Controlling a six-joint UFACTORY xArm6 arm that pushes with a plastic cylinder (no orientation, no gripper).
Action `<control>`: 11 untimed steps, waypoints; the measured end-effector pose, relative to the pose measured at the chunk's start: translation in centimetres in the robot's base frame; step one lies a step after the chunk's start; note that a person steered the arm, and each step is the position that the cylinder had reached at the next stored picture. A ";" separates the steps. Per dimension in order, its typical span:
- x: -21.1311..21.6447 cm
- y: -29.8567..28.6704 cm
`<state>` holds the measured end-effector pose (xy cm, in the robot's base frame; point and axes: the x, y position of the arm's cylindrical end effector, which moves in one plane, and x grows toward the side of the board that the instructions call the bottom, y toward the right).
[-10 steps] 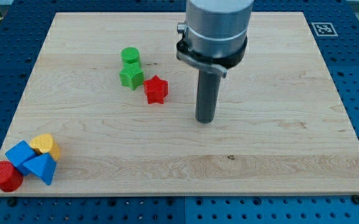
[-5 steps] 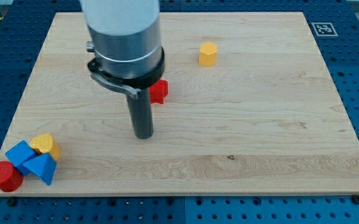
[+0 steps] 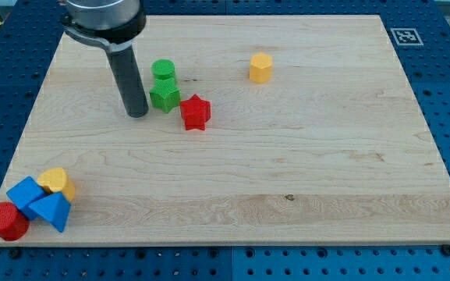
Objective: Push the green star right a bit
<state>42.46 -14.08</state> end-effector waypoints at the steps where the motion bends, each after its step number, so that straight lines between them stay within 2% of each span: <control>1: 0.0 -0.6; 2: -1.5 -0.6; 8: -1.2 2.3; 11: 1.3 2.1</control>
